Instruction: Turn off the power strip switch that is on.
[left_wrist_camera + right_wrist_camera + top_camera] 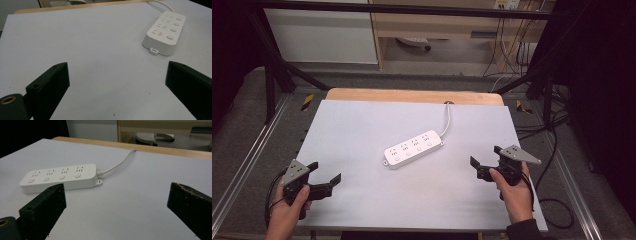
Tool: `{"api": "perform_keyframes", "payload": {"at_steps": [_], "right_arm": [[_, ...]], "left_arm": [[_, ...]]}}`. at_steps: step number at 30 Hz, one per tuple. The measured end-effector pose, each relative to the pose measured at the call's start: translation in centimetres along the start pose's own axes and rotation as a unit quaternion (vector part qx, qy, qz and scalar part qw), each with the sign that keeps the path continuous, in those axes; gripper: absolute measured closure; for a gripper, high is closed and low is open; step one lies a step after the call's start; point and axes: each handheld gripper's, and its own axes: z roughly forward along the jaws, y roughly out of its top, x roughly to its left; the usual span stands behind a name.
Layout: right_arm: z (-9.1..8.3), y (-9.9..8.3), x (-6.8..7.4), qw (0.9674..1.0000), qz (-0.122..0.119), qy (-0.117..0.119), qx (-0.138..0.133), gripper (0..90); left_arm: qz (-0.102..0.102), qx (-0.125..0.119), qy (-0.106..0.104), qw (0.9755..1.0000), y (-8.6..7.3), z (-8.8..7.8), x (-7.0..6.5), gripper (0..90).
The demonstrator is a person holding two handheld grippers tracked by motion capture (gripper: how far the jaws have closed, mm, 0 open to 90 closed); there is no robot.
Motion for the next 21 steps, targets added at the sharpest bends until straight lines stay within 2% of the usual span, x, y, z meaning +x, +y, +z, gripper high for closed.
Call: {"api": "perform_keyframes", "payload": {"at_steps": [5,7,16,21], "right_arm": [[0.7,1.0,0.3,0.9999,-0.013,0.009,-0.004,4.7],[1.1,1.4,0.4,0.9997,-0.019,0.005,-0.012,4.9],[2.3,3.7,0.6,0.9996,-0.007,-0.002,-0.029,6.6],[3.3,5.0,1.2,0.9995,-0.011,0.013,-0.028,5.2]], "left_arm": [[0.0,0.0,-0.002,1.0,0.0,0.0,0.0,5.3],[-0.001,0.0,-0.002,1.0,0.0,0.0,0.1,5.3],[0.0,0.001,-0.003,1.0,0.0,0.0,0.1,5.3],[-0.001,0.002,-0.005,1.0,0.0,0.0,0.1,5.3]]}}
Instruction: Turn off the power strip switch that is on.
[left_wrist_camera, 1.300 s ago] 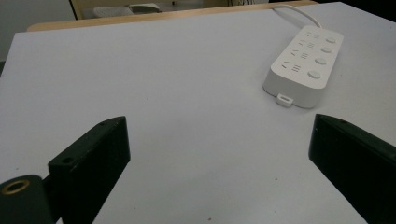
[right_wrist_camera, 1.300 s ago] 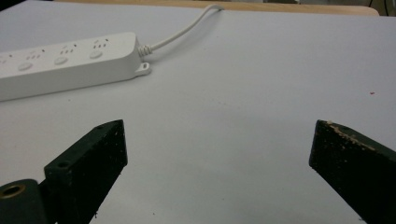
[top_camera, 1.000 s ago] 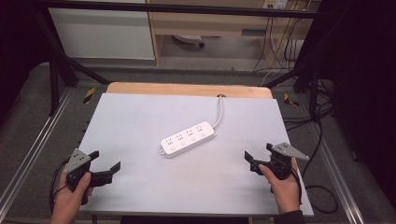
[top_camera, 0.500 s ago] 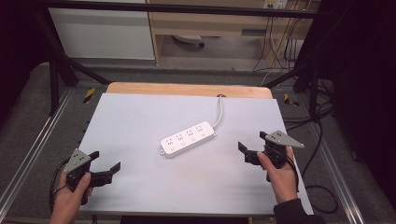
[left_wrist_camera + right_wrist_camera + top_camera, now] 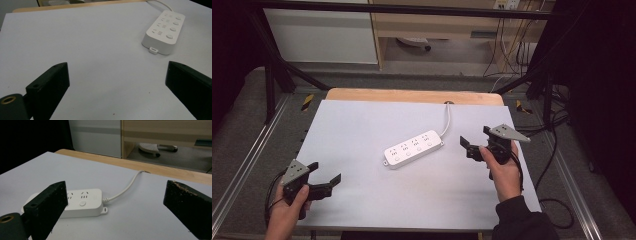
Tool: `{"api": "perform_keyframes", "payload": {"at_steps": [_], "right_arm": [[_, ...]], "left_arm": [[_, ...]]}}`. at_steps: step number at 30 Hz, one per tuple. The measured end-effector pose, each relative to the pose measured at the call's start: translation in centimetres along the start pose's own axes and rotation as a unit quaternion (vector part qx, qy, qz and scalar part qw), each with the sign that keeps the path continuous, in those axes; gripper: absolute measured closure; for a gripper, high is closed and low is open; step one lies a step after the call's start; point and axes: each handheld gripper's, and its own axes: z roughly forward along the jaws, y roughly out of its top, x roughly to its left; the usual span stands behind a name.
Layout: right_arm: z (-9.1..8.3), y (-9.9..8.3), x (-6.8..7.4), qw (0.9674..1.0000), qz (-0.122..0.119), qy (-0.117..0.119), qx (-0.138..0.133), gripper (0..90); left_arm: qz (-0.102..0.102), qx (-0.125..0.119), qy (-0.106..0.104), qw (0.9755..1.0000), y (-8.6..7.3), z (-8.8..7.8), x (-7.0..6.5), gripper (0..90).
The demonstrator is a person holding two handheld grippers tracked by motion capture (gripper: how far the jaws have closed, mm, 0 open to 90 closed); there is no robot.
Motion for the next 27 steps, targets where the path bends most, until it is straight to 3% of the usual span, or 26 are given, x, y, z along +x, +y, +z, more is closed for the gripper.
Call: {"api": "perform_keyframes", "payload": {"at_steps": [10,20,27], "right_arm": [[1.7,1.8,0.6,0.9998,-0.005,0.014,-0.01,4.5],[2.6,2.4,0.9,0.9995,-0.008,0.017,-0.026,4.3],[3.6,2.7,1.3,0.9992,-0.016,0.017,-0.032,9.0]], "left_arm": [[-0.001,-0.001,0.0,1.0,0.0,0.0,0.1,5.3],[0.0,0.004,-0.001,1.0,0.0,0.0,0.0,5.3],[-0.001,0.004,-0.001,1.0,-0.1,0.1,0.0,5.3]]}}
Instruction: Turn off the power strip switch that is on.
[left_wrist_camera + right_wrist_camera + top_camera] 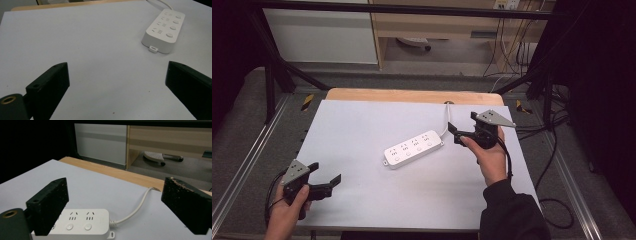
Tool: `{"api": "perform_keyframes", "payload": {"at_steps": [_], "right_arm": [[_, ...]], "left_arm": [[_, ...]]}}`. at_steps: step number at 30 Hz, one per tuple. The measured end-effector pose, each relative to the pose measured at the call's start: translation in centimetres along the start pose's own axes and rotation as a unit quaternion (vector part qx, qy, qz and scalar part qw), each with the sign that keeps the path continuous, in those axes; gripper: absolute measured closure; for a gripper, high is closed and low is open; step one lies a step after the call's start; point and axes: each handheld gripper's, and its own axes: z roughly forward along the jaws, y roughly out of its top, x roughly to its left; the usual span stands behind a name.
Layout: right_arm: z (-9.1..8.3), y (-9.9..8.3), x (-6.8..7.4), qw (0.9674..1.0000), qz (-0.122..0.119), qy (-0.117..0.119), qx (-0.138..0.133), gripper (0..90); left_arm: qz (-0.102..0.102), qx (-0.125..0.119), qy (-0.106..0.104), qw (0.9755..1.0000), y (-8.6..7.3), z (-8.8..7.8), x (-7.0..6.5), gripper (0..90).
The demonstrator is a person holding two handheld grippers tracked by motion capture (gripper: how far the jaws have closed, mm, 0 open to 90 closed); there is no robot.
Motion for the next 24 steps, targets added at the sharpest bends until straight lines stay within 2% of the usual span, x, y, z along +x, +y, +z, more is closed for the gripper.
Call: {"api": "perform_keyframes", "payload": {"at_steps": [5,8,19,24], "right_arm": [[0.7,-0.1,0.4,1.0,-0.005,-0.002,-0.006,19.5],[1.0,0.0,0.6,1.0,-0.001,0.002,-0.003,26.4],[2.4,-0.5,1.0,0.9999,0.005,0.006,0.008,31.1],[2.8,-0.6,1.1,1.0,0.002,0.001,0.005,40.5]], "left_arm": [[0.0,0.001,0.0,1.0,0.0,0.0,0.0,5.3],[0.001,0.001,-0.001,1.0,0.0,0.0,0.0,5.3],[0.0,0.001,-0.001,1.0,0.0,0.0,0.0,5.3],[0.0,0.002,-0.002,1.0,0.0,0.0,0.1,5.3]]}}
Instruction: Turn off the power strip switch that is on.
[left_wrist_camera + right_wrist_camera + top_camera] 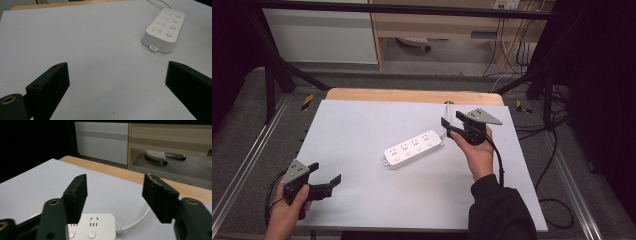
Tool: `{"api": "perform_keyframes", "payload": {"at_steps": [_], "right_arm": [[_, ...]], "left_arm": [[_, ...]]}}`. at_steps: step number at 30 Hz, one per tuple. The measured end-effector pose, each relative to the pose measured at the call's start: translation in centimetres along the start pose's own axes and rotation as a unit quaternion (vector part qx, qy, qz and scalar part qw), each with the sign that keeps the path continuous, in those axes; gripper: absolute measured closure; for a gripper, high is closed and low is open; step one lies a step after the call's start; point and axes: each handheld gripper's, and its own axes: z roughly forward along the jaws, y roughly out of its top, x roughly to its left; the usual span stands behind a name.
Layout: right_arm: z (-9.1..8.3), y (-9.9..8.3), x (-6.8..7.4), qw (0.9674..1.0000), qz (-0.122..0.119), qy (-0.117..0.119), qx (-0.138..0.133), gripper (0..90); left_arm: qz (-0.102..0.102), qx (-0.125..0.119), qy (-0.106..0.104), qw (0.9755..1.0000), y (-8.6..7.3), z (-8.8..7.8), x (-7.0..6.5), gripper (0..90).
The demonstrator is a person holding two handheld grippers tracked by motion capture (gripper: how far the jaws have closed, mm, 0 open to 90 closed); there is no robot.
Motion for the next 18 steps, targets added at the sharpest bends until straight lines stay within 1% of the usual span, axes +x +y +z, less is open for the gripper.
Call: {"api": "perform_keyframes", "payload": {"at_steps": [5,10,13,18], "right_arm": [[0.5,-0.2,0.4,1.0,-0.004,0.001,-0.003,51.9],[1.0,-0.5,0.9,0.9999,-0.003,0.016,0.002,64.2],[1.3,-0.7,1.1,0.9997,-0.004,0.025,0.007,68.9],[1.9,-1.0,1.5,0.9994,-0.005,0.031,0.014,74.9]], "left_arm": [[0.001,0.0,0.001,1.0,0.0,0.0,0.0,5.3],[0.0,0.0,0.001,1.0,0.0,0.0,0.0,5.3],[-0.001,0.0,0.0,1.0,0.0,0.0,0.1,5.3],[-0.002,0.0,0.0,1.0,0.0,0.0,0.1,5.3]]}}
